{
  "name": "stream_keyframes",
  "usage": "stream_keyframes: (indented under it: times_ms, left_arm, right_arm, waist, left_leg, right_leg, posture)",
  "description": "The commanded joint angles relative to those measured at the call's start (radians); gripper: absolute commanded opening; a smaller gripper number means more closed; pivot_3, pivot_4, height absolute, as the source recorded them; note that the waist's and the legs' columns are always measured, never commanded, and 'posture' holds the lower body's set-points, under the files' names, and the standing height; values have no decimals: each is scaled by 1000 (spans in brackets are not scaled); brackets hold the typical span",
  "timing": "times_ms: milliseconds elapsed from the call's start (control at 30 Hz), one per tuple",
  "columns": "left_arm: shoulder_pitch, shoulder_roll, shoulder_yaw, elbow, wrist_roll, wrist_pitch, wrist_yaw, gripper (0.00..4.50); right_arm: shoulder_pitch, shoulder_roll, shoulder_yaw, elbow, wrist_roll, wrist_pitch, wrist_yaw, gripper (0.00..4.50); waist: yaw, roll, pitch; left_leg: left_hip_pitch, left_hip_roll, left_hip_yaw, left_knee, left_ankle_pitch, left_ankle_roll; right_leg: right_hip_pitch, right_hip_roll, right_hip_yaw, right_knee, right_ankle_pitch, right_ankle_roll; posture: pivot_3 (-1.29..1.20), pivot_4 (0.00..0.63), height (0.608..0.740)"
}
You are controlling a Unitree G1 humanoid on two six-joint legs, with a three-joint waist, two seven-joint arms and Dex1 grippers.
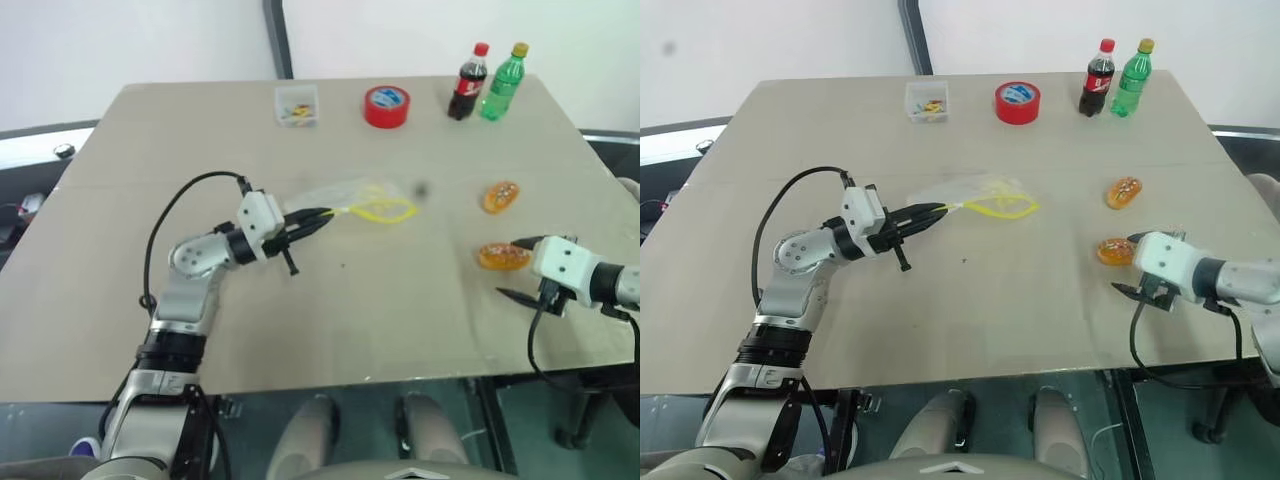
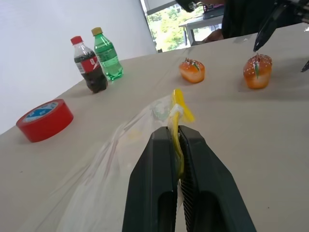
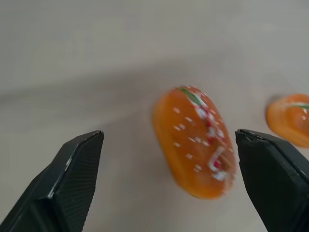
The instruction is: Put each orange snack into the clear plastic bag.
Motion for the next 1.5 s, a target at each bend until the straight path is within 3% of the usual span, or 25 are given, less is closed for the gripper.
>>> stream_keyframes:
  times_ms: [33,200,400,500,567,733,867,1100,1267,1500]
  left_arm:
    - [15,16,12,-57,-13,8,-5,0]
    - [39,31,24,-97,-17,26,5,0]
    - [52,37,29,-124,-24,42,15,0]
    - [53,33,32,-139,-35,50,19,0]
    - [51,33,34,-142,-41,51,18,0]
    - [49,31,26,-150,-34,52,17,0]
    - [47,21,15,-161,-33,59,19,0]
    - [75,13,-1,-219,-61,81,-8,0]
    - [103,27,-11,-251,-62,88,-34,0]
    - [134,58,-36,-236,-42,59,-95,0]
  right_arm:
    - [-114,20,41,182,-28,-91,19,4461]
    - [-201,66,93,340,-27,-99,71,4461]
    - [-210,98,86,354,7,-70,94,1860]
    - [-185,103,42,260,61,6,75,570]
    - [-157,117,13,108,130,138,53,189]
    - [-134,275,12,-342,300,542,-160,56]
    - [-170,448,79,-500,347,777,-349,45]
    - [-260,612,144,-381,277,827,-529,30]
    - [-276,621,169,-342,255,812,-545,29]
    - [-322,759,144,-212,320,807,-549,28]
  waist:
    - [-2,0,0]
    - [-1,0,0]
    - [-1,0,0]
    - [-1,0,0]
    - [0,0,0]
    - [-6,1,0]
    - [6,1,0]
    - [22,1,0]
    - [18,1,0]
    - [-2,1,0]
  left_leg:
    - [0,0,0,0,0,0]
    - [0,0,-1,0,0,0]
    - [-1,0,-1,0,1,-3]
    - [-1,0,-1,0,1,-3]
    - [-1,1,-2,0,1,-3]
    - [-2,2,-2,-1,1,-2]
    - [-3,1,-4,-1,-1,1]
    - [-3,-2,-4,-1,1,-2]
    - [-3,-1,-4,-2,1,-3]
    - [-3,0,-4,-2,0,0]
  right_leg:
    - [0,0,0,0,0,0]
    - [0,0,0,0,0,0]
    - [0,0,0,-3,0,0]
    - [0,0,0,-3,0,0]
    - [0,0,-1,-3,0,0]
    - [-2,0,0,-2,0,0]
    - [-1,0,-2,-3,0,0]
    - [-2,-2,-2,-3,0,0]
    - [-2,-1,-2,-3,0,0]
    - [-2,0,-1,-2,0,0]
  posture:
    - [0,150,736]
    - [0,150,736]
    - [0,150,736]
    - [0,150,736]
    - [0,150,736]
    - [0,150,736]
    - [0,150,736]
    - [0,150,736]
    - [0,150,736]
    - [0,150,736]
